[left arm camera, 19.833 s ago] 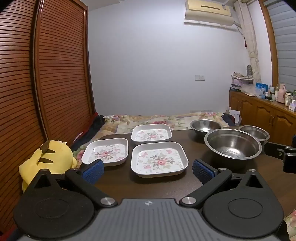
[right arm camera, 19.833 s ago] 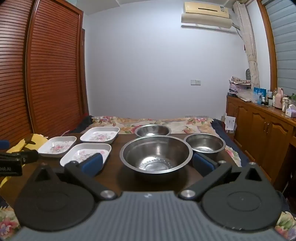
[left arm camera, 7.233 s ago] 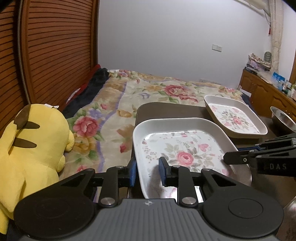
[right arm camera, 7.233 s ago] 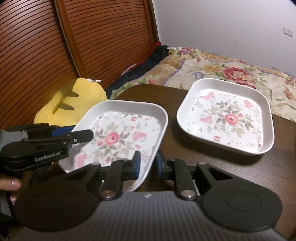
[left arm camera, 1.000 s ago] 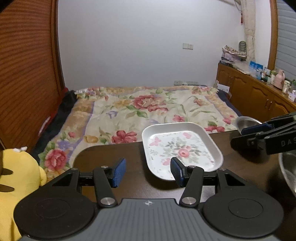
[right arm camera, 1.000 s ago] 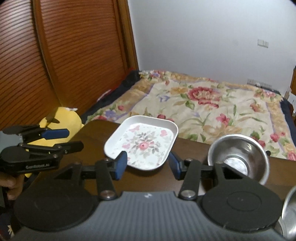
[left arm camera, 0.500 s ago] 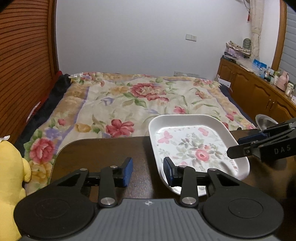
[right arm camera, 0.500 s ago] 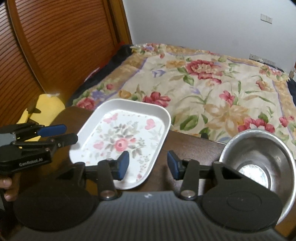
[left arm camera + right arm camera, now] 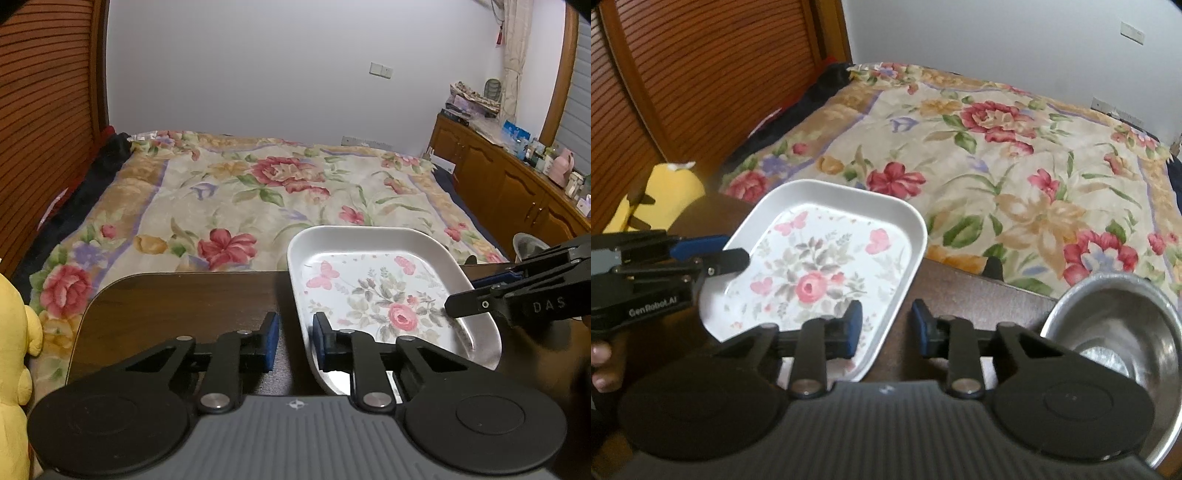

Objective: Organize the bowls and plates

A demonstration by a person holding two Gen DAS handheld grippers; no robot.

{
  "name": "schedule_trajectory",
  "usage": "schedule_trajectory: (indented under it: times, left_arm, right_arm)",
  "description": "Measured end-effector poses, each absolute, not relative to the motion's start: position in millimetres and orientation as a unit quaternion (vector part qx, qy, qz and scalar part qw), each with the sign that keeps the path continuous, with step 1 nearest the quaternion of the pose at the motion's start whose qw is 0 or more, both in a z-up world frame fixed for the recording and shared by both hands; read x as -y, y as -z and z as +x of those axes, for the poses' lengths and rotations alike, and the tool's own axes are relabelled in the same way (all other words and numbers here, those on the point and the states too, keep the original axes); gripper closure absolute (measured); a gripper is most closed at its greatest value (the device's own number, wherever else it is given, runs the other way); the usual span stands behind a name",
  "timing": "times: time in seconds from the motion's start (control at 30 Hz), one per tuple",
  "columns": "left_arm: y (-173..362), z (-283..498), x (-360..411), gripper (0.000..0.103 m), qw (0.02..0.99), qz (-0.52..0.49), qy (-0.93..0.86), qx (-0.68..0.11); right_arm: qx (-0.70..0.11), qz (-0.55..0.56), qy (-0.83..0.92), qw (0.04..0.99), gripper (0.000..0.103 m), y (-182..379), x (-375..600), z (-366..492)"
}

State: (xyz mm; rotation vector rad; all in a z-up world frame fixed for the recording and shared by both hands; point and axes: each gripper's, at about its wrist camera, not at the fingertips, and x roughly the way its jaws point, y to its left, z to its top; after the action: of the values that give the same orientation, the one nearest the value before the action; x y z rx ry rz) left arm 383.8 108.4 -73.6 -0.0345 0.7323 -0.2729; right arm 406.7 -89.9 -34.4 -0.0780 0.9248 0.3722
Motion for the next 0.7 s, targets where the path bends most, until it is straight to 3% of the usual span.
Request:
schedule_trajectory:
  times: [0.37, 0.7]
  left_arm:
    - [73, 384, -105, 0.089, 0.922, -0.021, 0.14, -0.36]
    - [59, 368, -105, 0.089, 0.92, -0.015, 0.133, -0.368]
  right_arm:
    - [-0.454, -0.036, -0.189, 0.87, 0.083, 34, 93, 414]
    - [-0.455, -0.03, -0.193, 0.869, 0.091, 33, 92, 411]
